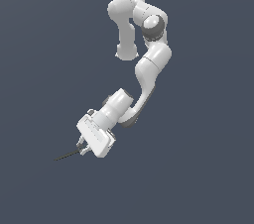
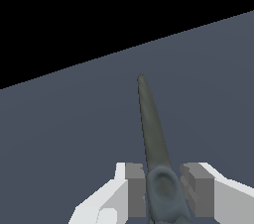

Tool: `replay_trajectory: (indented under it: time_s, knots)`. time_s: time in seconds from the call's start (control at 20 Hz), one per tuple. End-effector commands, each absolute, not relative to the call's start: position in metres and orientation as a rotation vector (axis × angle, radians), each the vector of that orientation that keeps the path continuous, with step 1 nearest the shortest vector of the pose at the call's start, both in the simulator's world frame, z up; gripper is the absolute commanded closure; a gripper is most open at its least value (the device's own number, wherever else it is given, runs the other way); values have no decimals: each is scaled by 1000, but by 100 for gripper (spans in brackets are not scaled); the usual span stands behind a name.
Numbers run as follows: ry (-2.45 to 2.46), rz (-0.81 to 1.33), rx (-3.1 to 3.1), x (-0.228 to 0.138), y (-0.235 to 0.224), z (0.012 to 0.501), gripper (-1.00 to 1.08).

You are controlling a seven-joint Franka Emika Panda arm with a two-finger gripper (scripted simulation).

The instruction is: Pick up the object and move it to a goal position.

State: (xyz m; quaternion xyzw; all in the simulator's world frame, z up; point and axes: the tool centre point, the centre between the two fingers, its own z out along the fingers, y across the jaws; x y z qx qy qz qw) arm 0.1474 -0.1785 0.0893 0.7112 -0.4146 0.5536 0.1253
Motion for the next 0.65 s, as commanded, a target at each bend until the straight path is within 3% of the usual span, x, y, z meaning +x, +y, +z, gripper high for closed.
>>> replay_trajectory:
  time_s: [0.0,0.6]
  knots:
    - [-1209,1611,2069,148,-185,87,108]
    - [-1209,1611,2069,155,-209,78,108]
